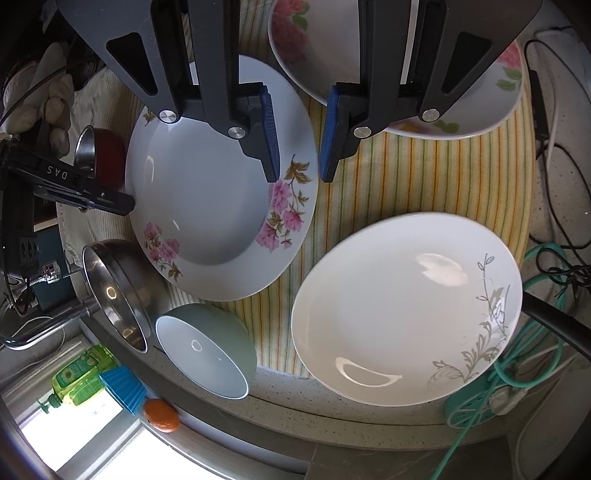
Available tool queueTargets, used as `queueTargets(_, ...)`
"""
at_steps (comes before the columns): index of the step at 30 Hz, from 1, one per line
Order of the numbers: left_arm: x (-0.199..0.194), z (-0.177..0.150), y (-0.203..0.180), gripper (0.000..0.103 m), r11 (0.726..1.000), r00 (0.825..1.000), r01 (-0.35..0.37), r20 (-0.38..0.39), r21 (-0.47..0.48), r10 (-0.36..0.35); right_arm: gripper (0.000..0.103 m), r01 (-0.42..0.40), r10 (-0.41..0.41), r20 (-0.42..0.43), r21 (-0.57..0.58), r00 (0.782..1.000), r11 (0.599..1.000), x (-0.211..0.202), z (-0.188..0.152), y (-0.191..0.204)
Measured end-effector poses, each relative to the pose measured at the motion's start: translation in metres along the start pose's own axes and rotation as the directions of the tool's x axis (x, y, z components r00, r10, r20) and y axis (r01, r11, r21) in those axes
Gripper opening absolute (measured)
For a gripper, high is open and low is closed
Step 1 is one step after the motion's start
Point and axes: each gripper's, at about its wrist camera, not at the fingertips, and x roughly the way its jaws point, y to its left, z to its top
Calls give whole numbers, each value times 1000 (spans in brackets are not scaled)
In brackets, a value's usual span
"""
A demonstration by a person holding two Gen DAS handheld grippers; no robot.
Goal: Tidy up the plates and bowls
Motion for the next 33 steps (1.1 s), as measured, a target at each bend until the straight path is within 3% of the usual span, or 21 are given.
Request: queueTargets(33,13,5,-1,18,999,999,-14,-52,36,16,23,10,-12,-57,-36,998,999,16,10,12)
